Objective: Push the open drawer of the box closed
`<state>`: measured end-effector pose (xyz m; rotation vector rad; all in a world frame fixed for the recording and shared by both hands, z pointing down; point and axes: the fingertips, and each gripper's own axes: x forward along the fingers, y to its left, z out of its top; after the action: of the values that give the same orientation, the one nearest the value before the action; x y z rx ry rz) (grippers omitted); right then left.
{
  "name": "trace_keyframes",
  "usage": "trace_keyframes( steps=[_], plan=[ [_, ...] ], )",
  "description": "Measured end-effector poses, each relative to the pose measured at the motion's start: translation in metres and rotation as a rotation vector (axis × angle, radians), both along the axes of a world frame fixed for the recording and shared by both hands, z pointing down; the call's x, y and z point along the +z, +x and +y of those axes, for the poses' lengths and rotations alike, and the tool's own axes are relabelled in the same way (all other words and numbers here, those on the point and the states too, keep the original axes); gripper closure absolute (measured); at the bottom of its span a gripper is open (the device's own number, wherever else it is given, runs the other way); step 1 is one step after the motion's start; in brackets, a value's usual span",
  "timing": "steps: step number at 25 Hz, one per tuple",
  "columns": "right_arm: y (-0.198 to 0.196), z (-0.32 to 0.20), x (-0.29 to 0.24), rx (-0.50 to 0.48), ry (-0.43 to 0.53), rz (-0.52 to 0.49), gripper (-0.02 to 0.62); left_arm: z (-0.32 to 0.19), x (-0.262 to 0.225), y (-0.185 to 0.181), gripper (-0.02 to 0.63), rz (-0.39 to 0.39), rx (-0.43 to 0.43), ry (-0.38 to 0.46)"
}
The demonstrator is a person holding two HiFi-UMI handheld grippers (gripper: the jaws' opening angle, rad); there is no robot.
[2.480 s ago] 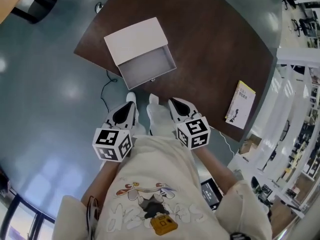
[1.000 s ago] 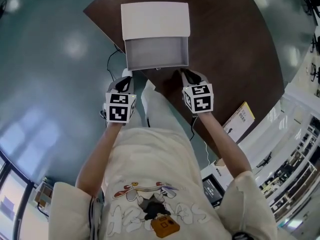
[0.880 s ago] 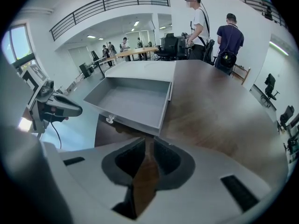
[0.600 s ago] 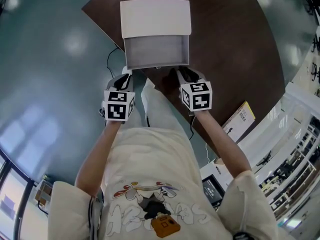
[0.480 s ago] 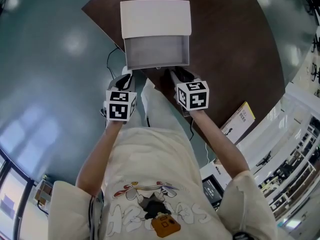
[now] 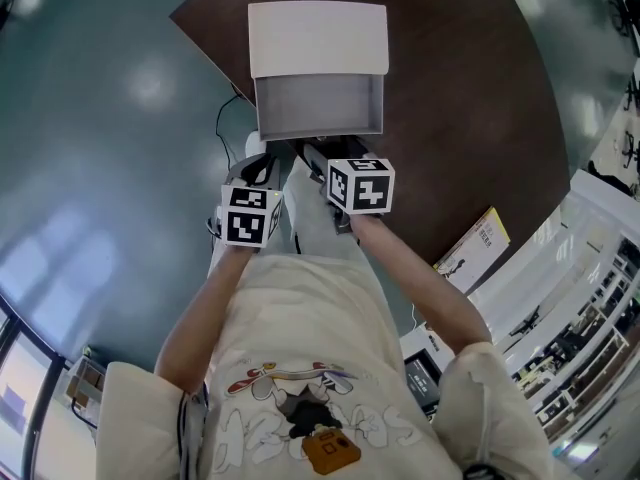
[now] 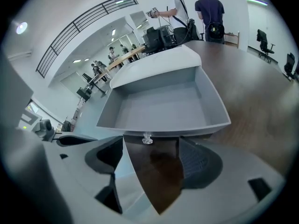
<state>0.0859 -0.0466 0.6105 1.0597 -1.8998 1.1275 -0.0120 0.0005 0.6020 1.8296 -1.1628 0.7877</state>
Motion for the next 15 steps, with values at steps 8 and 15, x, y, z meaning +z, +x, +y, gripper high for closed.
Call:
trace_keyframes(
  steps=[8,15],
  plan=[
    [-0.001,-0.004,0.001,0.015,0.019,0.029,0.221,0.001,0.001,-0.006,0.565,0.007,-0.008,-0.003],
    [0.0,-0.012,-0.004,0.018,0.042,0.029,0.221,-0.001,0.001,-0.011,0.565,0.007,-0.011,-0.008]
  ],
)
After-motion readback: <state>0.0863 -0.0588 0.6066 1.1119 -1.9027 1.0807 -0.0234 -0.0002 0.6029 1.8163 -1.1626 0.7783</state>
